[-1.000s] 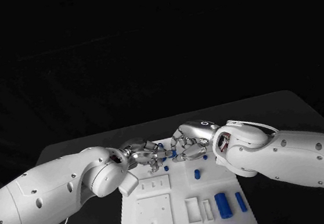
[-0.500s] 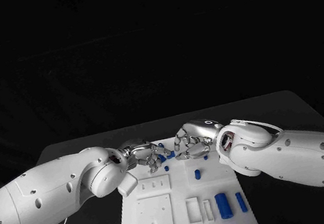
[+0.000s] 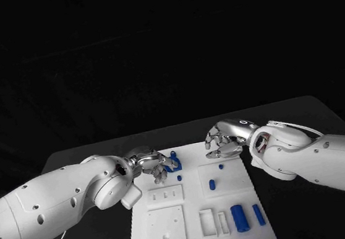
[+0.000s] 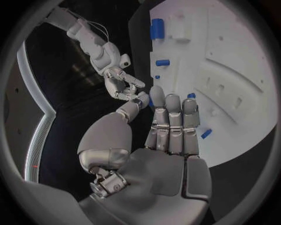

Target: Assemble the parts on the task board

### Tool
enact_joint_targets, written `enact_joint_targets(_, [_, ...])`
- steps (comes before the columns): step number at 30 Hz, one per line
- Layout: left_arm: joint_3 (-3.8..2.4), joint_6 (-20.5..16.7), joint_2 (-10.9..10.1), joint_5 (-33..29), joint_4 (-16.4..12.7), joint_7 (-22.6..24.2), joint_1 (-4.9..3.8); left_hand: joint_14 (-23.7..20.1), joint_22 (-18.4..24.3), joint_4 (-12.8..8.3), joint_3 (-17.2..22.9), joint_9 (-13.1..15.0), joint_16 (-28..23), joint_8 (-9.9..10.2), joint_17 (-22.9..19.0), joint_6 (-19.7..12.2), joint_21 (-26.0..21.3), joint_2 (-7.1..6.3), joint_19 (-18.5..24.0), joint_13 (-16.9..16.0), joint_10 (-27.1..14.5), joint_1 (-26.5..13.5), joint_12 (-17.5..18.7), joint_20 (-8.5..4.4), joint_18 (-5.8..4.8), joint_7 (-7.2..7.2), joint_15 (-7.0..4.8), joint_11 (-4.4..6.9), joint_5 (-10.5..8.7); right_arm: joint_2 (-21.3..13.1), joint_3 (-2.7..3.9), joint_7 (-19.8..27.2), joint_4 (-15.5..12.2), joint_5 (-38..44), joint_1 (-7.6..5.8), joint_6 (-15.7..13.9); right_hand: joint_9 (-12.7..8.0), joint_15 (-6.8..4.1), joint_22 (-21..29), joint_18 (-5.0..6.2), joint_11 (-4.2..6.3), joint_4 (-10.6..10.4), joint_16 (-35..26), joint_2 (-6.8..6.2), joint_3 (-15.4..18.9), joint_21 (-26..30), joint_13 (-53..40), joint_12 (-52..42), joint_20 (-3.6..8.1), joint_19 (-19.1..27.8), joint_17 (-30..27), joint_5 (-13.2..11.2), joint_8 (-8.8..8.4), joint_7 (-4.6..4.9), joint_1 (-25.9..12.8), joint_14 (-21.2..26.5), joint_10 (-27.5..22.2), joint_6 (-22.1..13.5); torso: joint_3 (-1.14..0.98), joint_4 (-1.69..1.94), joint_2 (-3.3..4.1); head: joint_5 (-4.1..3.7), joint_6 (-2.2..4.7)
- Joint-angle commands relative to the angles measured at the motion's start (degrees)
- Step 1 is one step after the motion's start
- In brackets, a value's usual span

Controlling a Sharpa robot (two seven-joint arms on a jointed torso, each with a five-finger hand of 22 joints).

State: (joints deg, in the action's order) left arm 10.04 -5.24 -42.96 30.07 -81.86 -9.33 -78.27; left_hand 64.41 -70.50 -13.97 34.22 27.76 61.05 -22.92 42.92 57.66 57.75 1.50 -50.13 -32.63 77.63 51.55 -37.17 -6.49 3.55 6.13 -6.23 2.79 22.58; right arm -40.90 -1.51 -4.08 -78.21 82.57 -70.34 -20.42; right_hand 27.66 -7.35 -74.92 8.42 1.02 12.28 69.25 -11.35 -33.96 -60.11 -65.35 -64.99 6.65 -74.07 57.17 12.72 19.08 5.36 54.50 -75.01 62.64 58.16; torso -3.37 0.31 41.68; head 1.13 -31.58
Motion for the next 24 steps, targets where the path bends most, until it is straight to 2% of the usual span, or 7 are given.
enact_joint_targets(1, [0.06, -0.48, -0.25, 8.84, -0.25, -1.27, 0.07, 0.79, 0.16, -0.57, 0.12, 0.56, 0.66, -0.48, 0.21, 5.11, 0.56, -0.74, -0.70, -0.19, 0.92, -0.20, -0.60, -5.26, 0.20, -3.05, -0.15, 0.22, -0.01, -0.28, 0.13, 2.87, 1.05, -6.80, -0.08, -4.35, -0.02, 0.48, 0.11, 6.57, -0.42, -0.72, -1.67, -0.93, -0.30, 1.64, 0.91, 1.59, -0.47, 1.60, -0.68, 0.76, -0.78, 0.49, 0.01, 1.20, -1.27, -1.49, 0.00, 0.01, -0.07, 0.35, -0.21])
enact_joint_targets(5, [0.39, -0.26, -0.81, 13.24, -0.85, -3.35, 0.14, 1.96, 0.35, -0.21, 0.38, 1.30, 1.28, -0.94, 0.32, 5.91, 1.16, -1.05, -1.33, -0.25, 2.40, -0.04, -0.98, -5.47, 0.37, -3.46, -0.30, 0.66, -0.97, -0.39, 0.18, 4.45, 2.31, -12.03, -0.32, -5.47, -0.10, 2.10, 2.50, 5.90, -1.64, -0.82, -7.66, -0.99, -0.76, 7.16, 4.42, 6.39, -2.88, 6.67, -3.45, 1.92, -2.06, 1.52, -0.06, 5.05, -4.22, -4.28, -0.01, -0.04, -0.11, 0.56, -0.33])
enact_joint_targets(7, [0.75, -0.28, -1.13, 14.54, -1.15, -4.11, 0.15, 2.39, 0.42, 0.00, 0.47, 1.64, 1.52, -1.03, 0.40, 6.07, 1.43, -1.10, -1.55, -0.26, 2.92, 0.02, -1.06, -5.54, 0.44, -3.61, -0.37, 0.82, -1.83, -0.32, 0.19, 4.88, 2.93, -14.12, -0.40, -5.58, 0.21, 2.31, 3.90, 5.62, -2.08, -0.48, -10.35, -0.82, -0.42, 9.81, 6.65, 8.55, -4.14, 8.20, -4.75, 1.98, -2.06, 1.99, 0.05, 6.03, -4.88, -4.66, -0.04, -0.04, -0.09, 0.71, -0.34])
enact_joint_targets(9, [1.17, -0.41, -1.53, 15.42, -1.52, -5.00, 0.15, 3.03, 0.45, 0.15, 0.42, 2.30, 2.10, -1.57, 0.73, 7.00, 1.90, -1.66, -1.84, -0.44, 3.86, 0.03, -1.50, -5.65, 0.54, -4.00, -0.52, 1.18, -1.70, -0.31, 0.19, 5.16, 3.48, -15.60, -0.47, -5.72, 0.45, 3.04, 5.44, 5.56, -2.83, -0.08, -13.73, -0.47, -0.24, 13.16, 9.36, 11.27, -5.42, 10.77, -6.31, 2.24, -2.25, 2.71, -0.01, 8.16, -6.56, -5.41, -0.05, 0.03, -0.03, 0.78, -0.39])
enact_joint_targets(13, [1.65, -1.59, -2.21, 17.36, -2.08, -6.21, 0.15, 3.79, 0.42, 0.15, 0.37, 3.30, 3.11, -2.14, 1.39, 8.07, 2.79, -2.25, -2.33, -0.91, 4.84, 0.17, -2.40, -5.90, 0.73, -4.49, -0.81, 1.63, -1.46, -0.30, 0.21, 5.78, 4.07, -17.33, -0.57, -6.55, 0.93, 4.14, 7.00, 5.45, -3.49, 0.57, -17.46, -0.29, 0.34, 16.93, 14.24, 14.57, -7.54, 13.57, -8.04, 2.52, -2.24, 3.26, 0.20, 10.38, -7.80, -6.01, -0.07, 0.14, -0.02, 0.97, -0.67])
enact_joint_targets(20, [3.25, -5.80, -3.68, 20.62, -3.57, -9.50, 0.13, 4.40, 0.35, 0.10, 0.35, 5.24, 5.02, -2.51, 2.69, 9.26, 4.74, -2.66, -2.70, -2.36, 5.19, 0.09, -4.89, -6.34, 1.01, -5.09, -1.33, 2.23, 0.81, -0.32, 0.47, 6.08, 4.84, -17.92, -0.66, -7.56, 1.22, 4.69, 7.22, 5.84, -3.81, 0.81, -18.73, -0.03, 0.80, 18.38, 16.86, 14.95, -8.80, 14.60, -8.48, 3.45, -2.24, 3.51, 0.46, 11.40, -8.70, -6.27, -0.03, 0.25, -0.01, 1.40, -1.30])
enact_joint_targets(24, [3.43, -7.32, -4.01, 22.60, -4.03, -10.79, 0.19, 4.44, 0.37, 0.10, 0.36, 5.43, 5.21, -2.48, 2.80, 9.31, 4.95, -2.71, -2.71, -2.51, 5.14, 0.05, -5.17, -6.39, 1.04, -5.12, -1.39, 2.26, 0.94, -0.38, 0.69, 6.16, 5.22, -18.22, -0.72, -8.15, 1.36, 4.95, 7.37, 6.16, -3.92, 0.84, -19.41, 0.02, 0.96, 19.22, 18.25, 14.86, -9.48, 14.96, -8.77, 4.84, -2.22, 3.58, 0.45, 11.77, -9.17, -6.32, -0.06, 0.25, -0.01, 1.89, -1.90])
